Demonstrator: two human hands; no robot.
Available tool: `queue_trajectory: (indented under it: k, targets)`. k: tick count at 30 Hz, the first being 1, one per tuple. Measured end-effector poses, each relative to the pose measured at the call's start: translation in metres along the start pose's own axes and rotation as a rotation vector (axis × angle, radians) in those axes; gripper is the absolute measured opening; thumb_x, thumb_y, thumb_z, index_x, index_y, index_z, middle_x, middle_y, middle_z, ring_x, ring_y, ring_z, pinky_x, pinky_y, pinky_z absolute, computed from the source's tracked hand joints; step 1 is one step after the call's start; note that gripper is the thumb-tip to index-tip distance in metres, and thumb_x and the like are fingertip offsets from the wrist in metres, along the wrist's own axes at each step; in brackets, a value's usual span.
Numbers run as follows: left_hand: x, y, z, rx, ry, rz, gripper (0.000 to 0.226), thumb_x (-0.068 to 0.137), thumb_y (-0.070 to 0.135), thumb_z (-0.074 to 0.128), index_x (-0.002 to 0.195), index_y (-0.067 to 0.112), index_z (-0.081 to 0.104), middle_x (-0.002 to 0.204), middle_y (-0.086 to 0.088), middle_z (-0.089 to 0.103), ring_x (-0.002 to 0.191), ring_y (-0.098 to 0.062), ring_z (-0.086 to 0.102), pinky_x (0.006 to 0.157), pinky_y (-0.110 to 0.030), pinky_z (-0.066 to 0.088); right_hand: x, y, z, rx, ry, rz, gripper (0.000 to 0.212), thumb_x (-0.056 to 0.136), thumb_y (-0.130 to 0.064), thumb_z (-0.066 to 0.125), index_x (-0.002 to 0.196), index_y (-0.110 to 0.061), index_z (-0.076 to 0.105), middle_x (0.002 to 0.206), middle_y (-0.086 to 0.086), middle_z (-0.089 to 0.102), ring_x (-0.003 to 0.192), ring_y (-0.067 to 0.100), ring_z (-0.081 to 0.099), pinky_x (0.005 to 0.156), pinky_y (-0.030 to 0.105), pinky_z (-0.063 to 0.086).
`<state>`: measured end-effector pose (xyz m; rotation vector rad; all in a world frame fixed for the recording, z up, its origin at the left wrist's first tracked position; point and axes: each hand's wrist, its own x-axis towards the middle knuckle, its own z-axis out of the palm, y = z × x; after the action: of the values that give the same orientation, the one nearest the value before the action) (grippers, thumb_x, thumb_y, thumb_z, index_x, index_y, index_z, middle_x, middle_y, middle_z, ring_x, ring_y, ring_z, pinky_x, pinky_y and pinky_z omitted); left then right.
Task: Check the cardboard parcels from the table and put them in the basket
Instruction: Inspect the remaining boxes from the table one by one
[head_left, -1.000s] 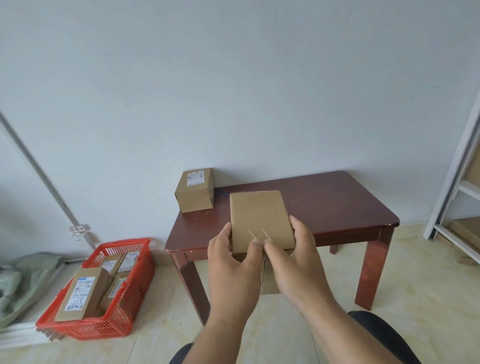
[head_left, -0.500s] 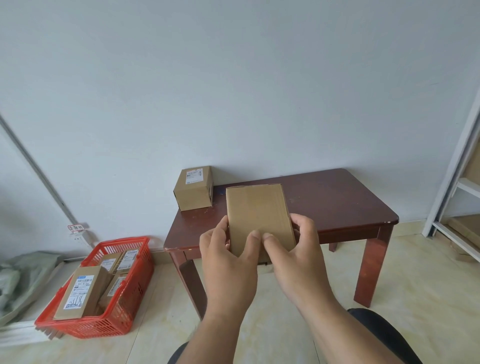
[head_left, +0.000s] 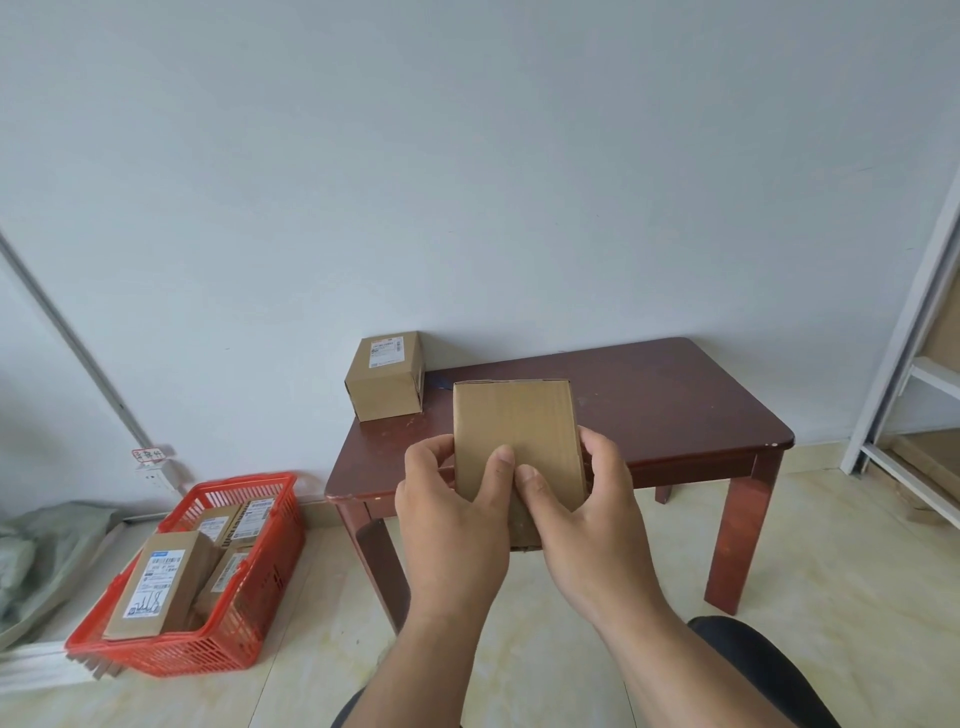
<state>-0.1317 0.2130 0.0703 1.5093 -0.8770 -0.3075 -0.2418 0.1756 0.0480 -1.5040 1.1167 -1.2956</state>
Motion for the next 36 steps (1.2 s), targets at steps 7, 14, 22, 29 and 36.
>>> queue_trajectory:
  k: [7, 14, 22, 29, 36]
  targets:
    - [-0.012, -0.003, 0.002, 0.091, 0.013, 0.092, 0.049, 0.089, 0.050, 0.074, 0.134, 0.041, 0.056, 0.115, 0.027, 0.060, 0.115, -0.008, 0.056, 0.098, -0.033, 0.050, 0.010, -0.004, -0.002, 0.008, 0.038, 0.047, 0.042, 0.084, -0.062, 0.073, 0.114, -0.048, 0.048, 0.117, -0.009, 0.065, 0.103, 0.012, 0.067, 0.082, 0.043, 0.063]
    - [-0.003, 0.008, -0.002, 0.132, 0.025, 0.096, 0.040, 0.088, 0.053, 0.072, 0.124, 0.041, 0.058, 0.111, 0.022, 0.050, 0.109, -0.008, 0.053, 0.091, -0.024, 0.045, 0.008, -0.008, -0.007, -0.034, 0.020, -0.007, 0.044, 0.088, -0.060, 0.074, 0.124, -0.046, 0.053, 0.117, -0.021, 0.065, 0.105, 0.005, 0.066, 0.085, 0.040, 0.062]
    - [-0.008, 0.013, -0.002, 0.016, -0.029, 0.003, 0.032, 0.088, 0.051, 0.077, 0.108, 0.045, 0.053, 0.111, 0.025, 0.066, 0.103, 0.013, 0.062, 0.080, -0.022, 0.051, 0.010, -0.014, -0.008, -0.052, 0.068, -0.010, 0.048, 0.080, -0.072, 0.067, 0.117, -0.042, 0.060, 0.111, -0.021, 0.064, 0.104, 0.005, 0.064, 0.087, 0.042, 0.060]
    - [-0.009, 0.013, -0.001, 0.033, -0.030, -0.013, 0.040, 0.088, 0.054, 0.075, 0.121, 0.044, 0.055, 0.116, 0.024, 0.065, 0.106, 0.010, 0.061, 0.079, -0.018, 0.048, 0.007, -0.016, -0.008, -0.068, 0.091, -0.032, 0.034, 0.087, -0.063, 0.073, 0.101, -0.038, 0.057, 0.104, -0.016, 0.063, 0.097, 0.008, 0.064, 0.079, 0.045, 0.060]
    - [-0.005, 0.011, 0.000, 0.060, -0.013, 0.005, 0.043, 0.088, 0.060, 0.071, 0.123, 0.038, 0.058, 0.123, 0.020, 0.061, 0.114, -0.002, 0.059, 0.088, -0.024, 0.049, 0.000, -0.015, -0.009, 0.001, 0.044, 0.025, 0.031, 0.088, -0.053, 0.075, 0.105, -0.040, 0.053, 0.100, -0.014, 0.071, 0.089, 0.007, 0.070, 0.075, 0.044, 0.063]
